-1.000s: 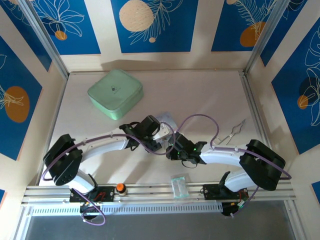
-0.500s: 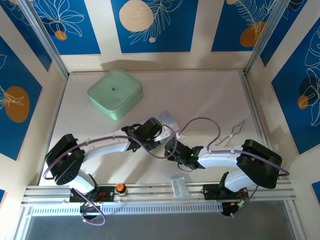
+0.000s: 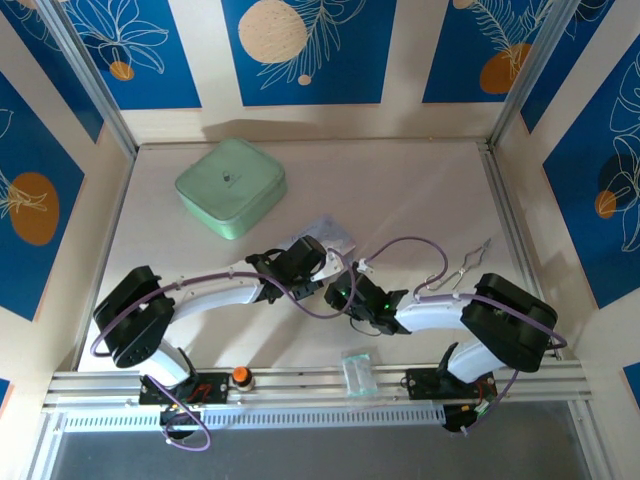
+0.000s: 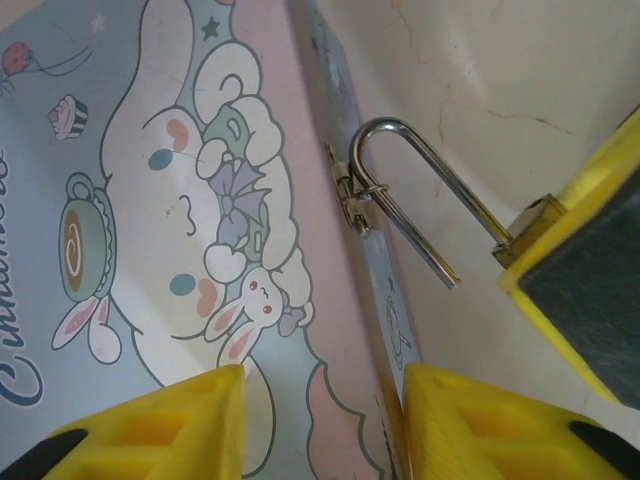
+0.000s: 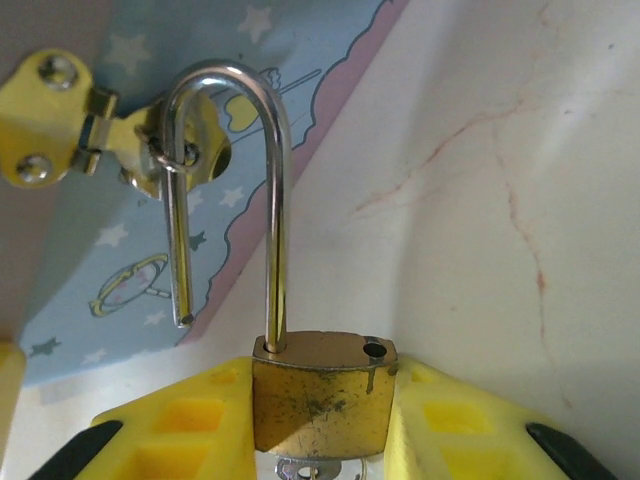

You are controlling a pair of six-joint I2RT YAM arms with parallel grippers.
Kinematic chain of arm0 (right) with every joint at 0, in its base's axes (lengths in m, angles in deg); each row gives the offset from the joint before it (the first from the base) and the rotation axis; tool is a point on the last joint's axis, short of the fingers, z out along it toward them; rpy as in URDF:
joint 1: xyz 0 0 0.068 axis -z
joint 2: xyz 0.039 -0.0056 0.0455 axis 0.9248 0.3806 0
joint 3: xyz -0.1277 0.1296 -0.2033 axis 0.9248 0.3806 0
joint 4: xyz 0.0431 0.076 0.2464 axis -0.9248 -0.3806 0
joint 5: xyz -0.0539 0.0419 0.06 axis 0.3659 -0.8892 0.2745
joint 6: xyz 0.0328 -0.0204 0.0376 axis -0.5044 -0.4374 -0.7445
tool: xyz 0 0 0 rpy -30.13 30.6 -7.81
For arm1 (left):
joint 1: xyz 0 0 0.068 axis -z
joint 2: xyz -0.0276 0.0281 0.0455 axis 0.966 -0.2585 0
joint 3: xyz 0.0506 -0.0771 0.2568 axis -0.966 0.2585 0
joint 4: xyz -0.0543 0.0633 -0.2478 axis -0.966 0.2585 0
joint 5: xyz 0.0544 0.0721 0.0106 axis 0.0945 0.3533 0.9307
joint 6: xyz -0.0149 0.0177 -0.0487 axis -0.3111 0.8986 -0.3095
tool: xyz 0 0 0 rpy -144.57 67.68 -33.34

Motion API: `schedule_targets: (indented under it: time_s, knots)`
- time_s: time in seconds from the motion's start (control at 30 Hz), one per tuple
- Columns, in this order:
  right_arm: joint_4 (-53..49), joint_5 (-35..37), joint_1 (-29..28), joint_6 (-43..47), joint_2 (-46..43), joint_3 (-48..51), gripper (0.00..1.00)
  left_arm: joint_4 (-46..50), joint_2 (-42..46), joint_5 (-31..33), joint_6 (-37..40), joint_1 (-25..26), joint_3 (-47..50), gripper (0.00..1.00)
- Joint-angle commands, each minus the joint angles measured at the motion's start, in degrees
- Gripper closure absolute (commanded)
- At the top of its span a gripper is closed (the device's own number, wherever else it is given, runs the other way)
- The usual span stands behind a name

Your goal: Unlock the padlock with the key

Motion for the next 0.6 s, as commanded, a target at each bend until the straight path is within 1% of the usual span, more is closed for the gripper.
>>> schedule_targets:
  time_s: [0.0,0.17,0.27,0.43,0.57]
  knots:
    - [8.7,-1.3,3.5,-2.0,2.0,1.5,0.71,8.2,-3.8,-5.7,1.3,0.9,2.9,0.58]
    - [13.0,-2.5,4.8,-2.0,2.5,2.2,0.71,8.0,-4.4,-5.5,1.4,1.5,2.9,0.58]
    - [13.2,-2.4,5.2,-2.1,1.8,2.1,0.71,7.9,-4.7,-5.5,1.3,2.0,3.0,0.58]
    - [15.4,-5.2,8.5,-3.7,2.2,2.2,0.71,8.1,-5.1,-5.1,1.3,2.4,2.9,0.58]
    - [15.8,-6.0,9.7,-4.0,1.2,2.4,0.71,8.1,-4.7,-4.5,1.1,2.4,3.1,0.58]
